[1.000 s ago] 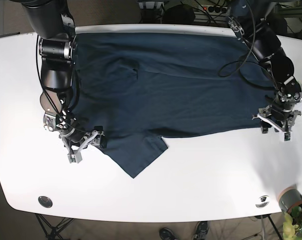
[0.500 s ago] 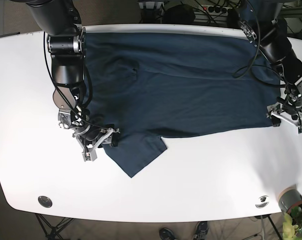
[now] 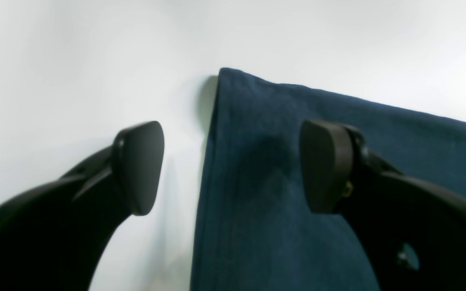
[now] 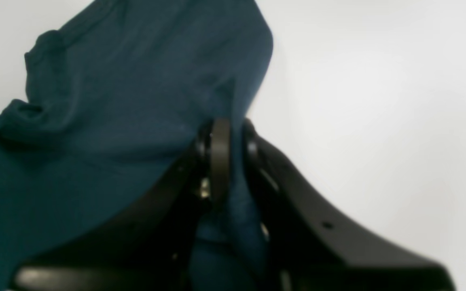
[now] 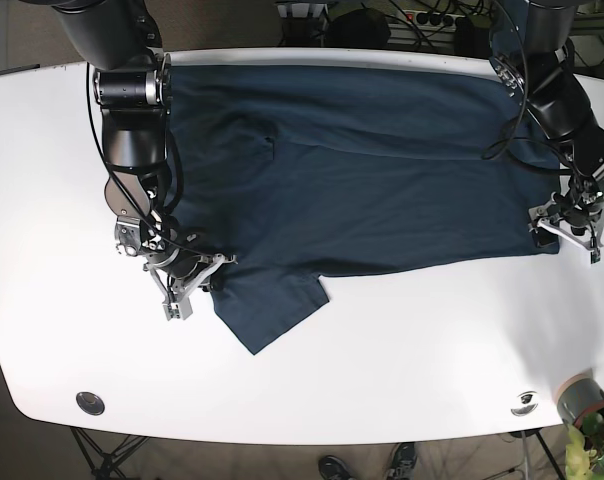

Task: Fold the T-shirt properly
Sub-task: 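Move both grippers across the shirt to grasp its hem edge, then fold the hem edge over toward the collar with both grippers, then regrasp the folded edge with both grippers and fold it over again, then release the folded strip and lift the left gripper away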

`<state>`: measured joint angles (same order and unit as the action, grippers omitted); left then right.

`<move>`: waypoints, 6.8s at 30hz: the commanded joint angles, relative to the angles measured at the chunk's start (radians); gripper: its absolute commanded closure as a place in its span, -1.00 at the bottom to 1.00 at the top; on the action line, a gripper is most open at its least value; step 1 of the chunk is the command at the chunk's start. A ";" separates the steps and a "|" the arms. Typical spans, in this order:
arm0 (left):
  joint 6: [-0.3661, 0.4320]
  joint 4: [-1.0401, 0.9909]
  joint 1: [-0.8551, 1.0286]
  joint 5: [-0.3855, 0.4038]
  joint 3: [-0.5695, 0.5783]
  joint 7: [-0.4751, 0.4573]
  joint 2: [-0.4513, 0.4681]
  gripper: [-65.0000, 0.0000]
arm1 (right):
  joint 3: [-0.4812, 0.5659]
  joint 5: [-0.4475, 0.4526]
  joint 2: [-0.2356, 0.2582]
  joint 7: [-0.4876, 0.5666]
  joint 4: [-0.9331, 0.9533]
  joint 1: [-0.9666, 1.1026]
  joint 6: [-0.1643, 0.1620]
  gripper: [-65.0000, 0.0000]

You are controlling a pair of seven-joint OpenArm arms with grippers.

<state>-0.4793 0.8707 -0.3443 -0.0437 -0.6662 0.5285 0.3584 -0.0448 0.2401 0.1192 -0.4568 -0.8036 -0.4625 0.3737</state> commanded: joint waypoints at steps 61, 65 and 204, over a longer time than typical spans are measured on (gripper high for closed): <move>-0.177 0.666 0.274 0.322 -0.005 0.221 -0.118 1.00 | -0.277 -0.003 0.069 -0.342 -1.114 0.589 0.006 0.93; -0.177 0.666 0.302 0.322 -0.005 0.223 -0.118 1.00 | -0.277 -0.003 0.060 -0.340 -1.135 0.650 0.006 0.93; -0.167 0.528 0.433 0.316 0.259 0.223 -0.057 0.06 | -0.444 0.195 -0.108 -0.452 -1.106 0.845 -0.094 -0.36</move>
<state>-0.6548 1.3956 0.0883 0.2928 -0.4046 0.7189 0.2909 -0.4847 0.4225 0.0032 -0.9245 -1.9209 0.3817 0.2840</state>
